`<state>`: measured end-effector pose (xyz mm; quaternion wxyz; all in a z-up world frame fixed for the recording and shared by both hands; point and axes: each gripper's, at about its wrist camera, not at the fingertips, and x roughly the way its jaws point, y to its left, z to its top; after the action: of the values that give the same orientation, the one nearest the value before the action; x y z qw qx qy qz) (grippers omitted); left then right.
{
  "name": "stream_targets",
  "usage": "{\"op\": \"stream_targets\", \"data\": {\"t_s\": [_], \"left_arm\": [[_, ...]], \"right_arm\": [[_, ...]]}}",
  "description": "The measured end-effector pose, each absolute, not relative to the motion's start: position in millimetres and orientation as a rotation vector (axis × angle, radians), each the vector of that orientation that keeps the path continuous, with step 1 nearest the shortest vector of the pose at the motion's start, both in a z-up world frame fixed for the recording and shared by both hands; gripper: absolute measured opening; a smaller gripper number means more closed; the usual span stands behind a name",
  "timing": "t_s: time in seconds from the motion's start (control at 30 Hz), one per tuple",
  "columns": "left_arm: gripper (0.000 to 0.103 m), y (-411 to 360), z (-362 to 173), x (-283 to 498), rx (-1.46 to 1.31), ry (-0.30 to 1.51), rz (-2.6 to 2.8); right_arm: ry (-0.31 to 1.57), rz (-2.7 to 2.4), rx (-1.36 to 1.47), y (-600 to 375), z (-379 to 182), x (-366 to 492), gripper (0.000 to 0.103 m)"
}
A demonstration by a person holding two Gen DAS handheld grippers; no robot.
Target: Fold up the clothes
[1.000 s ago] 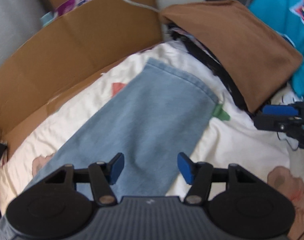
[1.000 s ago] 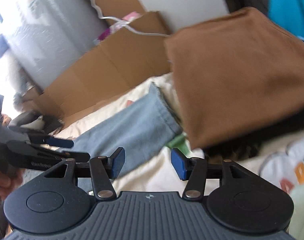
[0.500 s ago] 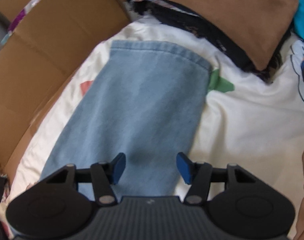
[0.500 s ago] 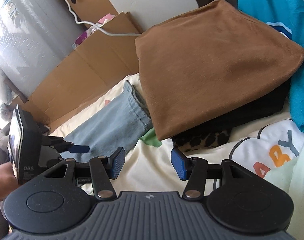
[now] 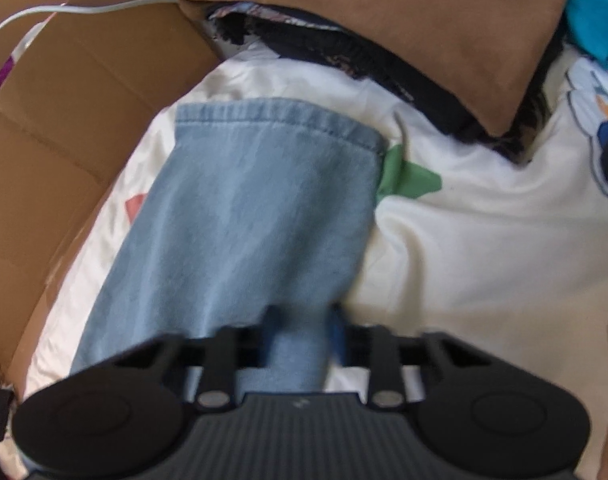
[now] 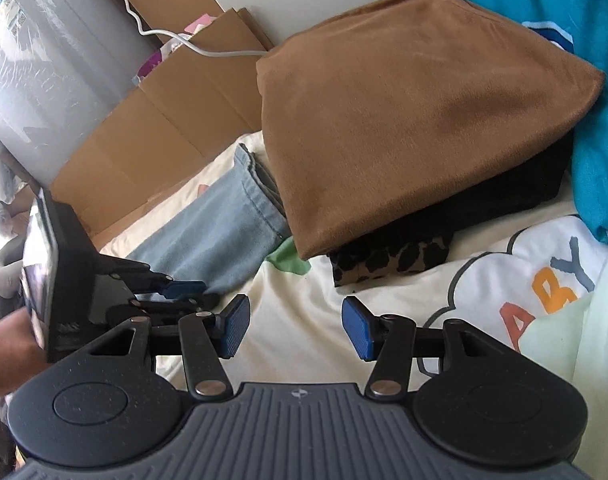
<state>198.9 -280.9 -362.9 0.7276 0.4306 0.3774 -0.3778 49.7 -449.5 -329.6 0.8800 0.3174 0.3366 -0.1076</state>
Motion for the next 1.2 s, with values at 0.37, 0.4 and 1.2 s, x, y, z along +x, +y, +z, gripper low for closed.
{"op": "stream_targets", "data": {"t_s": [0.37, 0.4, 1.2], "left_arm": [[0.006, -279, -334, 201, 0.900, 0.776, -0.884], [0.006, -278, -331, 203, 0.888, 0.776, -0.889], [0.029, -285, -350, 203, 0.851, 0.798, -0.955]], "right_arm": [[0.672, -0.165, 0.690, -443, -334, 64, 0.058], [0.669, -0.161, 0.691, -442, -334, 66, 0.058], [0.668, -0.187, 0.941, -453, -373, 107, 0.033]]}}
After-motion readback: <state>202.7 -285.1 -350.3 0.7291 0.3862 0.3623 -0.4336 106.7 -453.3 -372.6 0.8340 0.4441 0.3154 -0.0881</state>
